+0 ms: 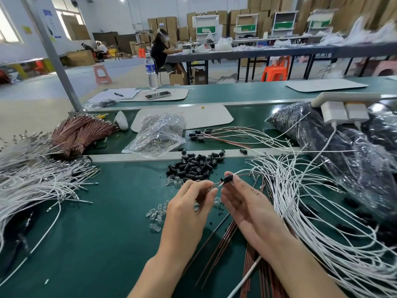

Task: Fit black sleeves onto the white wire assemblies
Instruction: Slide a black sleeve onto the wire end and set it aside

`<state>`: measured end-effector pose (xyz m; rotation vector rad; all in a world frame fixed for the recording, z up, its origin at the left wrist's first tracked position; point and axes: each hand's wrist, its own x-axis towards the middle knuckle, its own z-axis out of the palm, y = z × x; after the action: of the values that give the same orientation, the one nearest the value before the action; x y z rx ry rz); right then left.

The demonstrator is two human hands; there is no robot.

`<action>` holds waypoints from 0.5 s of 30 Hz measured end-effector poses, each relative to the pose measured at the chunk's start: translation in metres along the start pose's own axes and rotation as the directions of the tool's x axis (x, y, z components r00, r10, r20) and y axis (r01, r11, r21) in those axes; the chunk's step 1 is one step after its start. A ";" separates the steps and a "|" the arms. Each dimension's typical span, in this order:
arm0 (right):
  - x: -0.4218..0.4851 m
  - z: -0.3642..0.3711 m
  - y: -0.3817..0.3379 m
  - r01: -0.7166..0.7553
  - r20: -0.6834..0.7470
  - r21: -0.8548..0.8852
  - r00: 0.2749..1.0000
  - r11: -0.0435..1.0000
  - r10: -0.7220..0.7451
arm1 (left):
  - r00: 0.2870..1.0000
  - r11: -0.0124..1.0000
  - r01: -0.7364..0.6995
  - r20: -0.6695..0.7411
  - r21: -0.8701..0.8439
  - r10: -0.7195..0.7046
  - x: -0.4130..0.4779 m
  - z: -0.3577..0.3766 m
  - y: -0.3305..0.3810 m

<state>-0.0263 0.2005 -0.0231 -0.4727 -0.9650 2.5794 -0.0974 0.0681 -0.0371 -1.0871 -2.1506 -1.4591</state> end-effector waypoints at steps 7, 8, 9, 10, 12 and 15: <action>-0.002 0.005 -0.001 -0.017 0.056 -0.064 0.998 0.998 0.021 | 1.000 1.000 0.004 -0.002 -0.022 -0.004 -0.001 0.002 0.001; -0.002 0.005 -0.001 -0.012 0.054 -0.065 0.998 0.998 0.016 | 1.000 1.000 0.002 -0.005 -0.022 -0.002 -0.001 0.002 0.002; -0.002 0.005 -0.001 -0.011 0.054 -0.067 0.998 0.998 0.014 | 1.000 1.000 0.005 -0.007 -0.024 -0.005 -0.001 0.002 0.002; -0.002 0.004 -0.001 -0.012 0.060 -0.073 0.998 0.997 0.016 | 1.000 0.999 0.012 -0.009 -0.030 -0.012 -0.001 0.003 0.002; -0.004 0.004 0.000 -0.021 0.088 -0.096 0.996 0.995 0.030 | 1.000 0.998 0.030 -0.007 -0.050 -0.030 -0.001 0.003 0.003; -0.005 0.006 0.003 -0.035 0.128 -0.120 0.991 0.992 0.051 | 0.999 0.997 0.044 -0.002 -0.060 -0.045 -0.001 0.003 0.003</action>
<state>-0.0250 0.1928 -0.0201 -0.3620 -1.1690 2.6293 -0.0938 0.0712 -0.0369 -1.0629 -2.1545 -1.5538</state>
